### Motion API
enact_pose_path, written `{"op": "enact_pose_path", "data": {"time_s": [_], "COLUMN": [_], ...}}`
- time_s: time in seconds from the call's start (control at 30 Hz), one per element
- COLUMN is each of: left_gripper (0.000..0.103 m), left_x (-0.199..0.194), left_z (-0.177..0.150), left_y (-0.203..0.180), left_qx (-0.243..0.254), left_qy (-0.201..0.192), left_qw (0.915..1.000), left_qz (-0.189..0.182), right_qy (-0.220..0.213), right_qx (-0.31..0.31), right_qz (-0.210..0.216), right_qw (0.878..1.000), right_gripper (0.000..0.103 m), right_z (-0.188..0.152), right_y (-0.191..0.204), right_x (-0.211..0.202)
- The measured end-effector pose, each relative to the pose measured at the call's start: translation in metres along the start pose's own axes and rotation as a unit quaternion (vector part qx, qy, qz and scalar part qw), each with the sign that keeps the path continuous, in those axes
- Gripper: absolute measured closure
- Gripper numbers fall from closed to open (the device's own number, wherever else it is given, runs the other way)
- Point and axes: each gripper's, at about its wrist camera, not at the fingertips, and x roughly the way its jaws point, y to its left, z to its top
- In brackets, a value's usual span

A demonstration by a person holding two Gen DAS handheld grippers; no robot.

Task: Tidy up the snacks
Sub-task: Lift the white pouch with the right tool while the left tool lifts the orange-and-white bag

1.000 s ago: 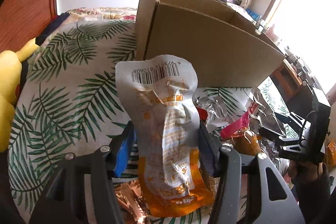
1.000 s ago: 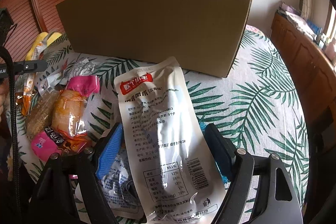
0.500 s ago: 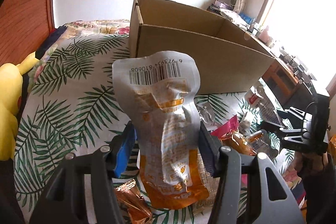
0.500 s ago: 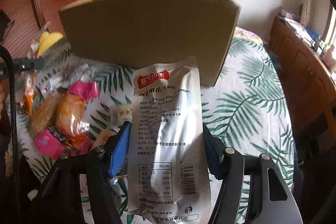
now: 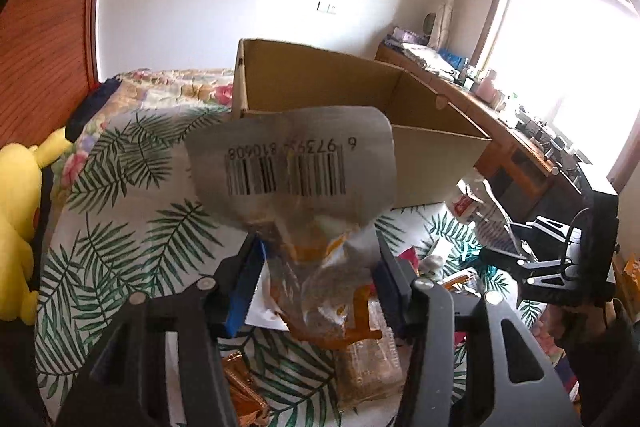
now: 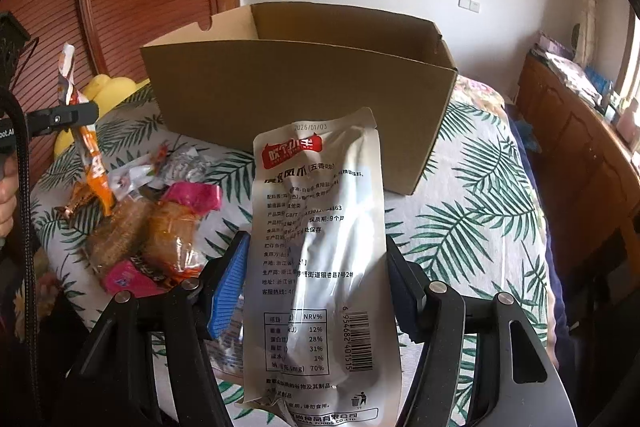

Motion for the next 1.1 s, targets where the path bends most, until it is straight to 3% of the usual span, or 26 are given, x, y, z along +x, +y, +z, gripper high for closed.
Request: {"op": "enact_pose_path", "data": {"time_s": [0.57,1.1], "left_gripper": [0.055,0.054], "left_x": [-0.023,-0.013], "left_z": [0.018,0.088], "left_y": [-0.022,-0.037], "left_qx": [0.014,0.031], "left_qy": [-0.034,-0.060], "left_qw": [0.9990,0.9975], "left_qz": [-0.027,-0.019], "right_qy": [-0.022,-0.067], "right_qx": [-0.003,-0.020], "right_qz": [0.006,0.004], "right_qw": [1.000,0.998], "right_gripper": [0.038,0.038], "right_z": [0.010,0.070], "right_y": [0.007,0.009], "right_x": [-0.015,-0.044]}}
